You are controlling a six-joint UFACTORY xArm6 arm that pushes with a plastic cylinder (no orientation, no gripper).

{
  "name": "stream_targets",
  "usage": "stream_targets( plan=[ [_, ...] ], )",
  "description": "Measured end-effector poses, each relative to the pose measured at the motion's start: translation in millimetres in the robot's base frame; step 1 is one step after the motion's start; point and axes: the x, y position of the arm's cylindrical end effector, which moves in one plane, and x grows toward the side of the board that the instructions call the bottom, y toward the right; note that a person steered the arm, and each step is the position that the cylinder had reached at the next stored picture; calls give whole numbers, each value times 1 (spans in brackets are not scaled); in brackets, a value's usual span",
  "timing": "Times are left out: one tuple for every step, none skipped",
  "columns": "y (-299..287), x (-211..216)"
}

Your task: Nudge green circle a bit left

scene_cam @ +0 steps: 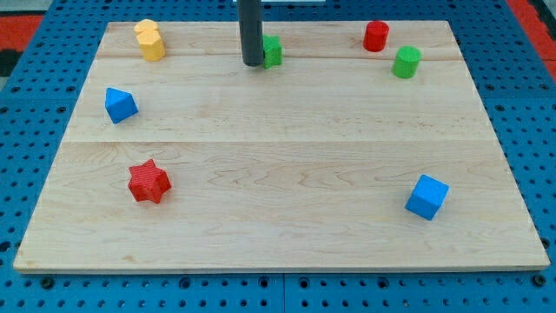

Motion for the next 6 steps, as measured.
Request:
stream_targets(
  plan=[
    [1, -6],
    [1, 37],
    [40, 87],
    [146, 105],
    [242, 95],
    [319, 75]
  ],
)
